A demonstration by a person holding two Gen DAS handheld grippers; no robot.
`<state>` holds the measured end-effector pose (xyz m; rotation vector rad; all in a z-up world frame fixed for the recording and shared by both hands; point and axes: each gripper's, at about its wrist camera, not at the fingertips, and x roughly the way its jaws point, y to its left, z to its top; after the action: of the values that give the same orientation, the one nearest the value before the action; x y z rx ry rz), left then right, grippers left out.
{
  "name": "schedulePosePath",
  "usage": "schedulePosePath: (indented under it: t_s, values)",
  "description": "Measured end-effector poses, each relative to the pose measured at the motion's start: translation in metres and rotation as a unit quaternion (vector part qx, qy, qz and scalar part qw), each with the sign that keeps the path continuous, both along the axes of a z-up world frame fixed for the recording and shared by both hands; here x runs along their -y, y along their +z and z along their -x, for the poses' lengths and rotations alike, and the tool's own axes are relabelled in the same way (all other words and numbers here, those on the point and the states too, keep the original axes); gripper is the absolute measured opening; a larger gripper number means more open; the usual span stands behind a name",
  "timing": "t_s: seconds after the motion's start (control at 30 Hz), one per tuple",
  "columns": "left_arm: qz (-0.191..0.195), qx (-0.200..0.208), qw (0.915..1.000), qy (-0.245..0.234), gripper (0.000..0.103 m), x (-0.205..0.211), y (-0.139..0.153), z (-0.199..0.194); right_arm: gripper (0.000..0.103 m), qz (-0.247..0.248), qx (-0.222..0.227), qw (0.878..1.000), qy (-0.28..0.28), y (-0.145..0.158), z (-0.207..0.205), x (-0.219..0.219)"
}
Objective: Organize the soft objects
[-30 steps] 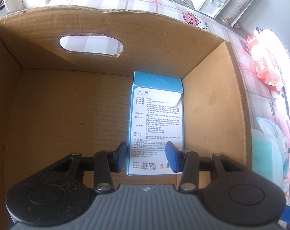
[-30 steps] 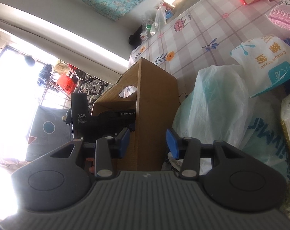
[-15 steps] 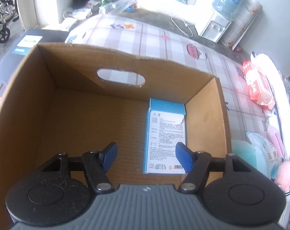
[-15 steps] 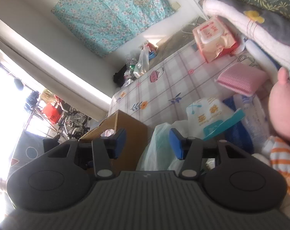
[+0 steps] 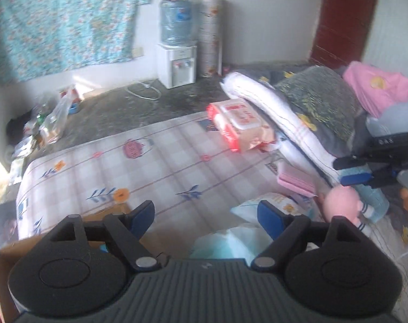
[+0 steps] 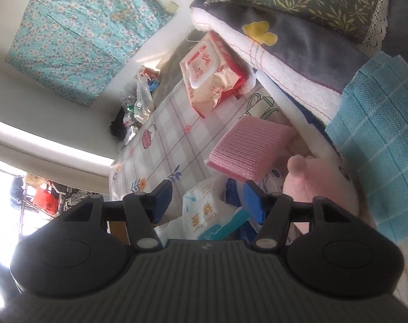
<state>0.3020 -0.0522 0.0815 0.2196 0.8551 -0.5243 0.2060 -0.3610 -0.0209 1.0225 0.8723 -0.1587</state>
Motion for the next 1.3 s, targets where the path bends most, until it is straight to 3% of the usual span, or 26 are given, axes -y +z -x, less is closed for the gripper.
schedulePosePath:
  t_s: [0.17,0.3,0.5,0.63,0.73,0.87,1.0,1.3]
  values:
    - [-0.016,-0.052,0.9969,-0.056,0.085,0.088,-0.040,-0.041,0.070,-0.028,-0.071,0.997,-0.001,-0.026,-0.039,0.025]
    - [-0.023,-0.101,0.9921,-0.071,0.072,0.135,-0.082,-0.071,0.077,-0.044,-0.106,0.993,0.022,-0.040,-0.065,0.032]
    - [-0.008,-0.175,0.9823,-0.067,0.061,0.177,-0.123,-0.110,0.084,-0.054,-0.129,0.990,0.034,-0.050,-0.085,0.040]
    - [-0.005,-0.222,0.9736,-0.054,0.060,0.192,-0.143,-0.124,0.085,-0.072,-0.126,0.989,0.031,-0.054,-0.086,0.047]
    - [-0.003,-0.246,0.9681,-0.044,0.051,0.197,-0.155,-0.129,0.085,-0.079,-0.120,0.989,0.026,-0.057,-0.084,0.050]
    - [0.005,-0.233,0.9721,-0.028,0.034,0.192,-0.153,-0.128,0.085,-0.085,-0.110,0.990,0.020,-0.059,-0.083,0.052]
    - [0.026,-0.240,0.9703,-0.007,0.018,0.179,-0.142,-0.128,0.085,-0.091,-0.100,0.991,0.010,-0.058,-0.080,0.053]
    - [0.019,-0.222,0.9748,-0.004,0.008,0.151,-0.121,-0.098,0.085,-0.122,-0.057,0.991,-0.002,-0.045,-0.065,0.036]
